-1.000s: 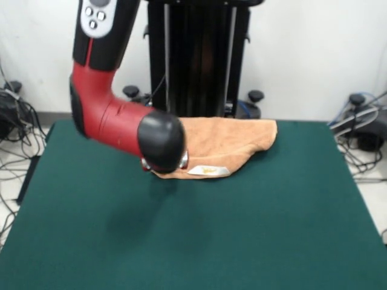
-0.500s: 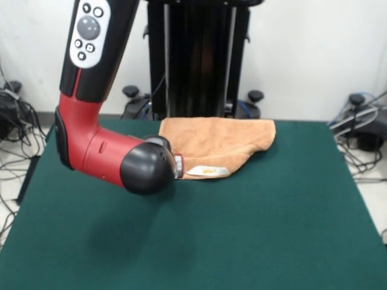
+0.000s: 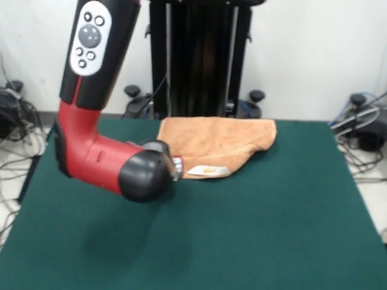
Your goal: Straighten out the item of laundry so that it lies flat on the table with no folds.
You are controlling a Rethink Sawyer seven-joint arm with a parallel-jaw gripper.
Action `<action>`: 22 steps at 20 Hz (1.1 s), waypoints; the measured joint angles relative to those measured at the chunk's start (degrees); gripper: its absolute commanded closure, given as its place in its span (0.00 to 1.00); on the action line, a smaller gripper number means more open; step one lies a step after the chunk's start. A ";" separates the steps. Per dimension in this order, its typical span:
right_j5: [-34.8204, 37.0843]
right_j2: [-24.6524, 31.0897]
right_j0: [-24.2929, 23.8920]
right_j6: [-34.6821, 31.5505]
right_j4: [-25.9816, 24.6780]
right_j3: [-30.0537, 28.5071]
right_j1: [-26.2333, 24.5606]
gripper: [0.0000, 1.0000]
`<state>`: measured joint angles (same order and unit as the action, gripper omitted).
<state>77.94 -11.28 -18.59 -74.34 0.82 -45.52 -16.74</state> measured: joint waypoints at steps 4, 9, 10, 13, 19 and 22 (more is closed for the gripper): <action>0.37 0.64 -0.83 0.00 0.09 0.07 0.00 1.00; 0.56 1.90 -2.24 0.00 0.11 -0.28 0.28 1.00; 0.51 2.23 -2.62 0.00 0.13 -0.52 0.42 1.00; -0.08 3.21 -3.60 0.00 0.08 -1.49 1.02 1.00; -3.43 5.34 -5.88 0.01 -0.01 -5.45 3.23 1.00; -5.79 6.38 -7.08 0.01 -0.21 -7.95 4.62 1.00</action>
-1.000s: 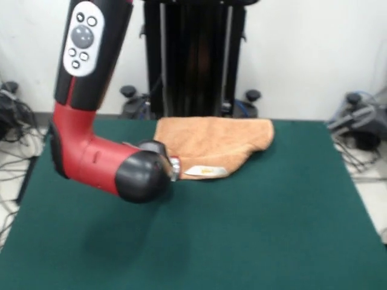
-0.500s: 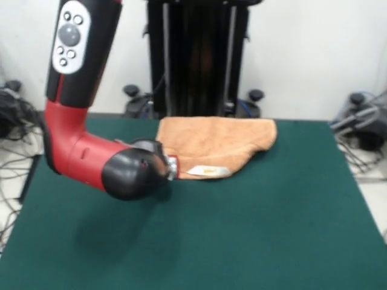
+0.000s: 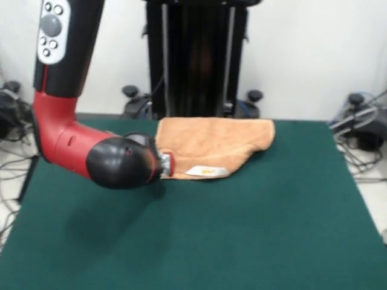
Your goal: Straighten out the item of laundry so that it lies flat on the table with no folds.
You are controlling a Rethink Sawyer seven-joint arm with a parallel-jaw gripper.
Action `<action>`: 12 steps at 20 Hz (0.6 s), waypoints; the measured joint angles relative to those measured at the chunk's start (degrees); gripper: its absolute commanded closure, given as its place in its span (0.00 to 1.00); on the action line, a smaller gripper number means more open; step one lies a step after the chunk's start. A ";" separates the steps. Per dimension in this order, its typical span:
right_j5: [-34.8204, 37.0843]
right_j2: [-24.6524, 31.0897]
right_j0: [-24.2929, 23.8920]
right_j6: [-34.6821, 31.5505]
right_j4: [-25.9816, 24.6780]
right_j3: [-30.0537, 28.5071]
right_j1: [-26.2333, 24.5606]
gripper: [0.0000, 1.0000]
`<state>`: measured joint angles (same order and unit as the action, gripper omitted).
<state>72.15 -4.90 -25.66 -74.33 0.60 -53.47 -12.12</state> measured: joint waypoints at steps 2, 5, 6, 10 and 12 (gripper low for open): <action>-3.42 1.33 -1.06 0.00 -0.68 -3.45 1.97 1.00; -16.17 3.77 -3.17 0.00 -3.10 -14.21 7.86 1.00; -19.64 4.16 -3.54 0.00 -3.83 -16.84 9.26 1.00; -38.56 5.25 -5.06 0.01 -8.66 -29.35 15.33 1.00; -46.66 5.25 -5.92 0.01 -11.54 -33.92 17.25 1.00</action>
<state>25.49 0.35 -31.58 -74.32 -10.94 -87.39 5.13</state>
